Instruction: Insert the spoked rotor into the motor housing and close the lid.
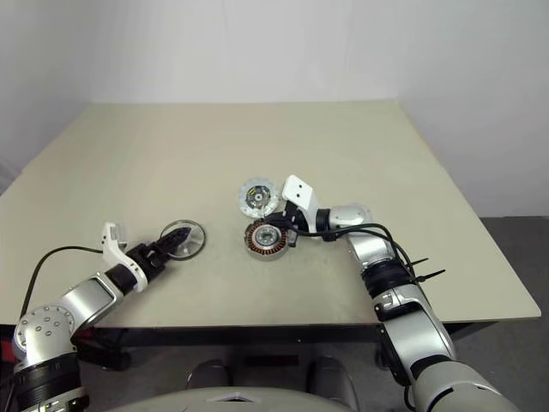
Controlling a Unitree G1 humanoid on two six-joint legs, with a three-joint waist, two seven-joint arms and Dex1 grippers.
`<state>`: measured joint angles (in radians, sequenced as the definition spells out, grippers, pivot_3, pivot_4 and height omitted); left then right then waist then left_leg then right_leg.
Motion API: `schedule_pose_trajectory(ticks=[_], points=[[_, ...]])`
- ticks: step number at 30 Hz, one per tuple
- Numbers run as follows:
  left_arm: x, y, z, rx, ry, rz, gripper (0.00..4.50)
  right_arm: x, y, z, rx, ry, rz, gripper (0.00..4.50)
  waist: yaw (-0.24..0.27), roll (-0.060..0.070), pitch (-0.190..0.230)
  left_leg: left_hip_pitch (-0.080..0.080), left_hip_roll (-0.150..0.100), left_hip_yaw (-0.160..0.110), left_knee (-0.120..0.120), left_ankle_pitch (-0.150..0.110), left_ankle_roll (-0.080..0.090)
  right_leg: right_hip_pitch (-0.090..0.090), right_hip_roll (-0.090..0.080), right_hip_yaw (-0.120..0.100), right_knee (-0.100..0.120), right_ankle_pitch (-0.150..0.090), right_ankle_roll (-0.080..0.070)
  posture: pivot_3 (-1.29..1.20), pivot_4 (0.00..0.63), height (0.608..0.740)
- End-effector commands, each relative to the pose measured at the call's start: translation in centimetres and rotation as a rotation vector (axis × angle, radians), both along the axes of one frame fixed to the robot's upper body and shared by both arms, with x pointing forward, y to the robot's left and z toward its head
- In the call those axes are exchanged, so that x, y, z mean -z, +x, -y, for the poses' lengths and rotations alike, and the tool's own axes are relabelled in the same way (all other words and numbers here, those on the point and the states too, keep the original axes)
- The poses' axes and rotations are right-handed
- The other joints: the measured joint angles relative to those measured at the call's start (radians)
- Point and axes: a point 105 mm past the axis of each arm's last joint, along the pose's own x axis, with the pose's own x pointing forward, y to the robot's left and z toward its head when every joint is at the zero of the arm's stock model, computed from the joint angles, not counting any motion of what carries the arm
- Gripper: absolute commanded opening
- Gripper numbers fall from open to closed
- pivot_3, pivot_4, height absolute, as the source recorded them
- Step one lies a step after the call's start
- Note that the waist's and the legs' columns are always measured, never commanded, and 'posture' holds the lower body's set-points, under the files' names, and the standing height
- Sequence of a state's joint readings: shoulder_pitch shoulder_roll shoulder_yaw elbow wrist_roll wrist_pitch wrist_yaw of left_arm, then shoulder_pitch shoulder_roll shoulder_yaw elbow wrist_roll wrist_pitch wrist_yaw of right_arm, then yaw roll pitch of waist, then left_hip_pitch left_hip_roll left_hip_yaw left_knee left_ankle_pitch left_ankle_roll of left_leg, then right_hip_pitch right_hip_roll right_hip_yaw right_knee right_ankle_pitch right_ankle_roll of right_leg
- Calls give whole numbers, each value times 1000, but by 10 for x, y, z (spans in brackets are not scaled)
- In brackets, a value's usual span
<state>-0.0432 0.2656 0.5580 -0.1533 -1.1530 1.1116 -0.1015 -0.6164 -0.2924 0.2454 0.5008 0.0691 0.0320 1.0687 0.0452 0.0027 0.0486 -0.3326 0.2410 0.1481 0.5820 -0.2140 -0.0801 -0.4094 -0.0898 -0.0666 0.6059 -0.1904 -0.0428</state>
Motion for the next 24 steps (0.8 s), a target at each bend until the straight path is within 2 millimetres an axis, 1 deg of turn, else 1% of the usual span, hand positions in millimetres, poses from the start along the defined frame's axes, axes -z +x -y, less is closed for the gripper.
schedule_pose_trajectory(ticks=[1,4,7,10,13,19,24], points=[[-10,3,1,1,-18,27,4478,-16,5,-1,3,28,53,0,0,0,0,0,0,0,0,0,0,0,0,0,0,0,0,0,0,740],[-10,3,2,-2,-16,21,4478,-16,7,0,12,27,51,0,0,0,0,0,0,0,0,0,0,0,0,0,0,0,0,0,0,740],[-11,3,2,-6,-9,24,4478,-17,13,4,45,26,51,0,0,0,0,0,0,0,0,0,0,0,0,0,0,0,0,0,0,740],[-11,4,-3,-27,-7,28,4478,-19,17,7,62,24,56,0,0,0,0,0,0,0,0,0,0,0,0,0,0,0,0,0,0,740],[-10,6,-7,-56,-10,28,3881,-19,18,7,63,23,58,0,0,0,0,0,0,0,0,0,0,0,0,0,0,0,0,0,0,740],[-10,7,-5,-57,-10,32,1976,-18,17,10,61,22,49,0,0,0,0,0,0,0,0,0,0,0,0,0,0,0,0,0,0,740],[-9,7,-7,-56,-6,29,1976,-21,17,12,56,29,47,0,0,0,0,0,0,0,0,0,0,0,0,0,0,0,0,0,0,740]])
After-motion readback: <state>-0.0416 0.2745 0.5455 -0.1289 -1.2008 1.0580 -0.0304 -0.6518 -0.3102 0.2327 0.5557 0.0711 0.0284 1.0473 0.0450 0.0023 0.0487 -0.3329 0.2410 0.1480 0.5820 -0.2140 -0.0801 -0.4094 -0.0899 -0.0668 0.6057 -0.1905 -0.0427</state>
